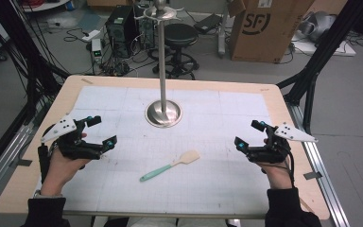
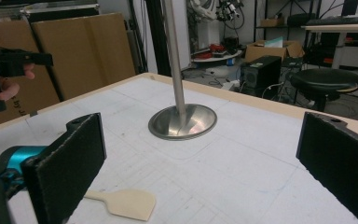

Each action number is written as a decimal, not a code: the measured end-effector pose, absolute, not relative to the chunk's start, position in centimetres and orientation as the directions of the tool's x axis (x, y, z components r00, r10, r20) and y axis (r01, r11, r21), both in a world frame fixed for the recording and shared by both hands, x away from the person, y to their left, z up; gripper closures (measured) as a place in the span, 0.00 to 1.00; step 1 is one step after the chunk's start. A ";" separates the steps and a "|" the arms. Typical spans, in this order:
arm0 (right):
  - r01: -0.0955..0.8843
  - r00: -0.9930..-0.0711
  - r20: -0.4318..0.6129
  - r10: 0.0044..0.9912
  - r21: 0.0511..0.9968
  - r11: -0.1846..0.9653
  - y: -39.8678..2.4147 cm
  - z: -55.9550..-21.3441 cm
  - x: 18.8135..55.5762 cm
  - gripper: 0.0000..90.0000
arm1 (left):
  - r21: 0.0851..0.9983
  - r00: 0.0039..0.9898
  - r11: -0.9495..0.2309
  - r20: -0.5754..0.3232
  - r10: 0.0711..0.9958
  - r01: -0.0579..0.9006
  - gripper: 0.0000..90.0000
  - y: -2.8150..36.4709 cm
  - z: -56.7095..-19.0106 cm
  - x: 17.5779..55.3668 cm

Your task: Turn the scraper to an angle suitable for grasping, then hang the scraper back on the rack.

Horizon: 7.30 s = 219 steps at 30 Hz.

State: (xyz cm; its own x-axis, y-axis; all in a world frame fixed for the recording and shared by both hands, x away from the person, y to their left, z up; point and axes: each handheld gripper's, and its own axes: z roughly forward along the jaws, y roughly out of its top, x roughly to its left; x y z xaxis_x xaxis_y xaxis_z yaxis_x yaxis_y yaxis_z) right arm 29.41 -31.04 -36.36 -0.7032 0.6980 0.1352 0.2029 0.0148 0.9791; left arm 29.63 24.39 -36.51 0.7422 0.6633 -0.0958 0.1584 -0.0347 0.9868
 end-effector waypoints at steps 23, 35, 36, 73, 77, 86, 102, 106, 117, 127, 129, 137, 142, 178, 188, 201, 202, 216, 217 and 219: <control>0.271 -0.830 0.130 0.543 0.944 0.187 -24.3 -37.9 30.5 0.72 | 0.987 0.746 -0.047 -0.087 0.660 0.156 0.02 23.9 -36.3 29.3; 0.327 -0.870 0.128 0.476 0.872 0.365 -18.7 -41.1 32.7 1.00 | 0.985 0.746 -0.057 -0.087 0.660 0.165 0.02 24.0 -36.6 28.8; 0.340 -0.872 0.144 0.468 0.867 0.366 -18.3 -41.3 33.0 1.00 | 0.985 0.746 -0.057 -0.087 0.660 0.165 0.02 24.0 -36.6 28.8; 0.392 -0.887 0.123 0.445 0.709 0.586 -14.8 -44.5 32.6 1.00 | 0.984 0.739 -0.059 -0.088 0.668 0.170 0.02 24.7 -36.8 28.6; 0.403 -0.884 0.128 0.449 0.694 0.596 -15.9 -44.3 31.4 1.00 | 0.983 0.744 -0.063 -0.088 0.662 0.172 0.02 24.3 -36.7 28.9; 0.384 -0.888 0.097 0.450 0.694 0.609 -18.1 -44.2 28.2 1.00 | 0.981 0.758 -0.080 -0.082 0.647 0.174 0.02 23.4 -36.7 29.3; 0.153 -0.986 0.062 0.157 0.722 0.674 -12.0 -44.0 26.3 1.00 | 0.986 0.741 -0.073 -0.065 0.668 0.152 0.02 23.7 -36.5 28.9; 0.152 -0.981 0.018 0.194 0.699 0.699 -11.3 -44.1 27.0 1.00 | 0.986 0.738 -0.068 -0.067 0.672 0.152 0.02 23.8 -36.5 28.8; 0.285 -0.923 0.040 0.382 0.737 0.613 -12.4 -44.7 31.3 1.00 | 0.984 0.738 -0.078 -0.067 0.672 0.160 0.02 23.9 -36.7 28.6; 0.307 -0.911 0.073 0.405 0.776 0.551 -15.4 -41.2 31.3 0.76 | 0.985 0.735 -0.070 -0.072 0.674 0.160 0.02 24.2 -36.7 28.8; 0.313 -0.911 0.082 0.405 0.777 0.546 -15.9 -40.9 31.2 0.69 | 0.985 0.734 -0.067 -0.073 0.675 0.159 0.02 24.2 -36.7 28.8; 0.398 -0.879 0.119 0.461 0.715 0.575 -17.9 -40.2 31.3 0.12 | 0.985 0.740 -0.073 -0.070 0.669 0.159 0.02 23.9 -36.7 29.0; 0.403 -0.877 0.112 0.468 0.702 0.587 -17.9 -40.3 31.3 0.11 | 0.985 0.744 -0.076 -0.066 0.665 0.156 0.02 23.7 -36.6 29.2; 0.393 -0.915 0.009 0.403 0.252 0.884 -11.5 -41.0 32.8 0.72 | 0.982 0.747 -0.087 -0.070 0.662 0.170 0.02 23.5 -36.8 29.0; 0.420 -0.905 0.049 0.423 0.262 0.869 -12.3 -41.1 33.2 0.89 | 0.982 0.734 -0.076 -0.078 0.674 0.173 0.02 24.2 -36.8 28.9; 0.459 -0.883 0.134 0.449 0.441 0.771 -14.7 -39.8 33.4 0.90 | 0.982 0.731 -0.079 -0.075 0.679 0.174 0.02 24.2 -36.8 28.9; 0.460 -0.879 0.124 0.460 0.469 0.754 -15.0 -39.5 33.4 0.90 | 0.982 0.731 -0.078 -0.076 0.679 0.174 0.02 24.2 -36.8 28.9; 0.348 -0.884 0.102 0.457 0.795 0.496 -17.8 -36.8 33.8 0.90 | 0.982 0.733 -0.080 -0.073 0.677 0.172 0.02 24.2 -36.7 28.8; 0.330 -0.883 0.092 0.460 0.818 0.471 -18.0 -36.6 33.9 0.90 | 0.982 0.733 -0.081 -0.072 0.676 0.171 0.02 24.2 -36.7 28.8; 0.315 -0.869 0.094 0.487 0.862 0.396 -18.7 -35.7 34.8 0.90 | 0.981 0.733 -0.082 -0.073 0.676 0.173 0.02 24.2 -36.8 28.8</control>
State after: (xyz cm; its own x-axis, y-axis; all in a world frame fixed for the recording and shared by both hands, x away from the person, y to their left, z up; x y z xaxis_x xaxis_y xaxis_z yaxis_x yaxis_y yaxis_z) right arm 34.77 -18.71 -35.70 -0.8685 0.4867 0.0937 0.3151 0.3963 0.8623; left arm 28.81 24.17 -36.76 0.7332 0.6761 -0.0729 0.1732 -0.0820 0.9815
